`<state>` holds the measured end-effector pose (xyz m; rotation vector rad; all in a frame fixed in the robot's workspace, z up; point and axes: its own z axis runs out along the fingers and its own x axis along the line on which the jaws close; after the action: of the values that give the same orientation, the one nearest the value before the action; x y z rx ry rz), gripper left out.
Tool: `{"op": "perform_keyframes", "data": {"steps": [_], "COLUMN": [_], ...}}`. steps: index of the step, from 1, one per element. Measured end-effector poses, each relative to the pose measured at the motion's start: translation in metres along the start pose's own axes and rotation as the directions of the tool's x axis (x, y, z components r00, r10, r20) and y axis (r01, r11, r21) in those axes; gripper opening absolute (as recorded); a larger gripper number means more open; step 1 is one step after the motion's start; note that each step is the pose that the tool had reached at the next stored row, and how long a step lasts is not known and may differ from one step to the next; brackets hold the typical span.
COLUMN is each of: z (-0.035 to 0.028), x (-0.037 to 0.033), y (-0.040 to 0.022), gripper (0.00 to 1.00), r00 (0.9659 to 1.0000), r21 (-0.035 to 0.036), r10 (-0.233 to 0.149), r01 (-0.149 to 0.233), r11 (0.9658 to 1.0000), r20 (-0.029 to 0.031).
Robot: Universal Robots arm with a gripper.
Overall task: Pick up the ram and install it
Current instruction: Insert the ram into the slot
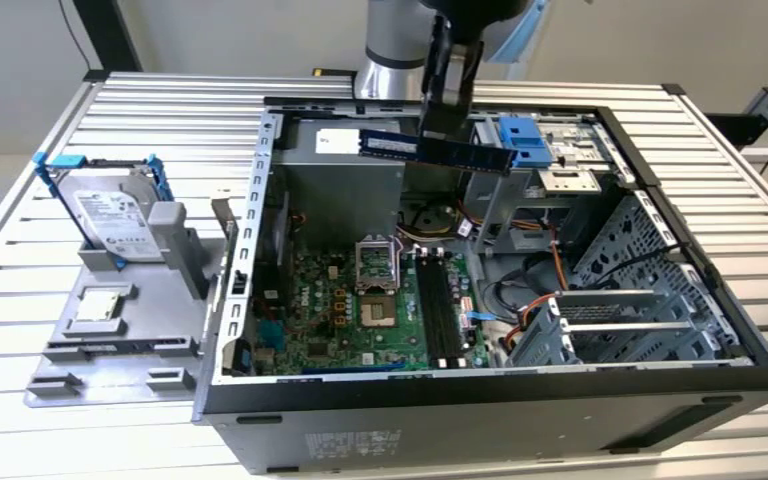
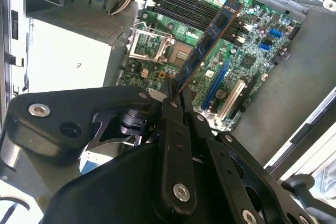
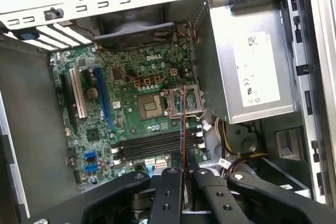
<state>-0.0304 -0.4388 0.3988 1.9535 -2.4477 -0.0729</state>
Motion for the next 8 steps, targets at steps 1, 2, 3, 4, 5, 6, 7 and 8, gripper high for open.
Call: {"op": "perform_keyframes", "data": {"steps": [1,2,3,4,5,6,7,8], "z": [0.0000,0.0000,0.0000,0.0000,0.0001,0.0001,0.0001,0.0001], "x": [0.0000,0.0000,0.0000,0.0000,0.0000,0.0000,0.0000,0.0000], "y": [0.0000,0.0000,0.0000,0.0000,0.0000,0.0000,0.0000,0.0000], "gripper": [0.00,0.00,0.00,0.00,0.00,0.00,0.00,0.00], "r00": [0.9999,0.9996,0.9991,0.9983,0.9973,0.9960,0.9946,0.9930], "r21": [0.0003,0.0006,0.0009,0.0012,0.0015,0.0018,0.0021,0.0023], "r10": [0.013,0.028,0.043,0.058,0.073,0.089,0.103,0.118], "r01": [-0.013,-0.028,-0.043,-0.058,-0.073,-0.089,-0.103,-0.118], "r11": [0.9999,0.9996,0.9991,0.9983,0.9973,0.9960,0.9947,0.9930], "r20": [0.0005,0.0011,0.0018,0.0024,0.0031,0.0039,0.0045,0.0051]}}
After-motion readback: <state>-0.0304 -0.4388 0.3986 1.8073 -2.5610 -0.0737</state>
